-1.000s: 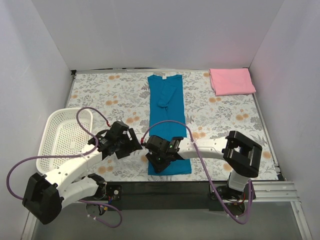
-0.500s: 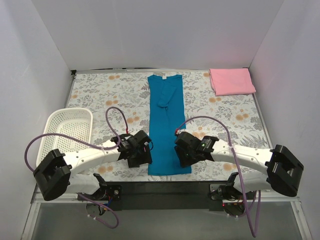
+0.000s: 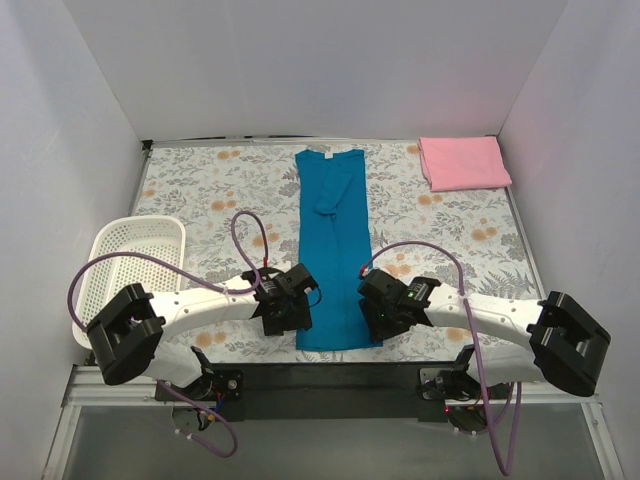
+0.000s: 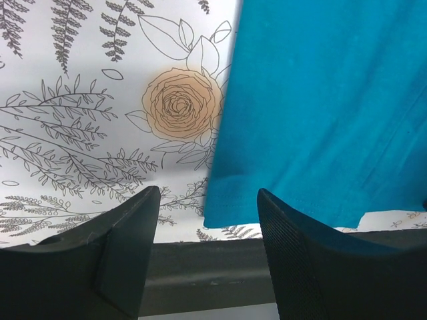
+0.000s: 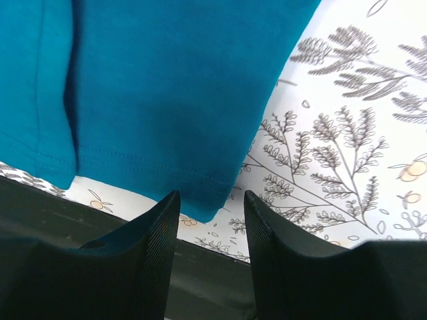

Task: Fold and stack the t-shirts
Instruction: Fold the tshirt

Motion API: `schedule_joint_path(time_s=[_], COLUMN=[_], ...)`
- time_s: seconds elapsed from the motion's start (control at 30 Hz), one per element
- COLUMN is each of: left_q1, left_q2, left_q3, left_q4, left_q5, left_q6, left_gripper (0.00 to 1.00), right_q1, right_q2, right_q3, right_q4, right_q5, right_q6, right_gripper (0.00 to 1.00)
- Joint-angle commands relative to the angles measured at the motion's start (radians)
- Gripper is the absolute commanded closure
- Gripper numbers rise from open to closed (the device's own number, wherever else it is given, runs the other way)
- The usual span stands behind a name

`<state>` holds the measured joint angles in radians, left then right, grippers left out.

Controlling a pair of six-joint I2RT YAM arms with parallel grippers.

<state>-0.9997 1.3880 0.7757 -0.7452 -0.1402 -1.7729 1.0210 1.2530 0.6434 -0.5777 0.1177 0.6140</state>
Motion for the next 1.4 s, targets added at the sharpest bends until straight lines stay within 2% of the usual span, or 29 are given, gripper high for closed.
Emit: schedule_joint_path(time_s=[0.0, 0.2, 0.4, 0.5, 0.53, 0.63, 0.83, 1.0, 1.2, 1.37], left_q1=[-0.013, -0.034, -0.048, -0.054, -0.056, -0.060, -0.070, -0.076, -0.085, -0.089], left_q2=[0.003, 0.035, 0.065, 0.075, 0.077, 0.095, 0.134, 0.141, 0.181, 0.197], left_q3=[0.043, 0.062, 0.076, 0.080, 0.083, 0.089, 0.103, 0.105, 0.108, 0.109], left_q4=[-0.029, -0.045, -0.075, -0.082, -0.082, -0.082, -0.095, -0.105, -0.102, -0.102], left_q5=[-0.039, -0.041, -0.036, -0.032, -0.032, -0.029, -0.016, -0.016, 0.016, 0.030], left_q6=[-0.022, -0.025, -0.026, -0.026, -0.026, -0.022, -0.014, -0.019, -0.008, -0.007], left_gripper=[0.41, 0.41, 0.42, 0.41, 0.41, 0.41, 0.46, 0.55, 0.57, 0.67], right_q1=[-0.001, -0.001, 0.011, 0.011, 0.011, 0.014, 0.016, 0.016, 0.017, 0.017], right_q2=[0.020, 0.046, 0.082, 0.097, 0.098, 0.105, 0.097, 0.100, 0.108, 0.114], right_q3=[-0.022, -0.070, -0.056, -0.054, -0.053, -0.050, -0.051, -0.053, -0.050, -0.047], right_q4=[0.013, 0.004, -0.008, -0.008, -0.008, -0.007, -0.007, -0.004, 0.001, 0.006], right_q5=[-0.055, -0.041, -0.023, -0.016, -0.015, -0.010, 0.002, 0.000, -0.003, 0.000], right_q6=[0.024, 0.046, 0.046, 0.040, 0.038, 0.033, 0.032, 0.026, 0.020, 0.016], right_gripper=[0.51, 0.55, 0.67, 0.78, 0.86, 0.98, 0.99, 0.99, 0.99, 0.99])
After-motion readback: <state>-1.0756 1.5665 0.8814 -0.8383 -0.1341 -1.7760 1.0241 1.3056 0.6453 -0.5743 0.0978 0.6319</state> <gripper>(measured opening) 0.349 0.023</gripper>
